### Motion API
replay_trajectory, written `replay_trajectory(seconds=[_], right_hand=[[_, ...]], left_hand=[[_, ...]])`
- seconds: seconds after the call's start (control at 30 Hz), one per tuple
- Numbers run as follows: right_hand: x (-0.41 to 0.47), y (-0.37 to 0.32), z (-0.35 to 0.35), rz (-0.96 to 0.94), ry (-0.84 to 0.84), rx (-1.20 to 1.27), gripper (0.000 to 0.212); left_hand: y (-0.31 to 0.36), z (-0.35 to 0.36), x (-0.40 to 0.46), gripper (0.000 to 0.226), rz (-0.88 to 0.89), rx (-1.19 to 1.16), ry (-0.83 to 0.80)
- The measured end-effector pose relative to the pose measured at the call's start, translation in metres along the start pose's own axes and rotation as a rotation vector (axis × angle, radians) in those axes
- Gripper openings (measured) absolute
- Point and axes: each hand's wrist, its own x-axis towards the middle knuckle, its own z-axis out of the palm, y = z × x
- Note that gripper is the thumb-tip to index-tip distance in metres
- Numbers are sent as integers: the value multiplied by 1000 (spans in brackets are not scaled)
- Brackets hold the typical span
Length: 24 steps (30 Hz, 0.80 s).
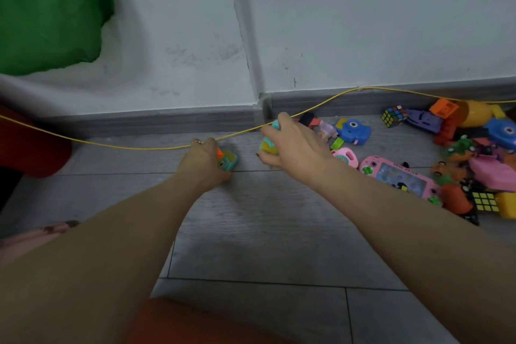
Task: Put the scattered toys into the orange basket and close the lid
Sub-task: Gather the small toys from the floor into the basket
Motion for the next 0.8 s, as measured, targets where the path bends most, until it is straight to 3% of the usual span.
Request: replay_trajectory(seconds=[0.23, 0.53, 0.63, 0.8], right_hand=[[0, 3, 12, -7, -83, -72, 50], [-9, -2, 9, 141, -89, 130, 46], [-18, -2, 12, 185, -82, 296, 45], [-36, -1, 18, 255, -11, 662, 39]], left_hand=[[1, -6, 9, 75, 16, 54, -51], [7, 2, -2, 59, 114, 90, 97], [13, 4, -4, 58, 119, 40, 101], [15, 3, -1, 82, 55, -127, 54]])
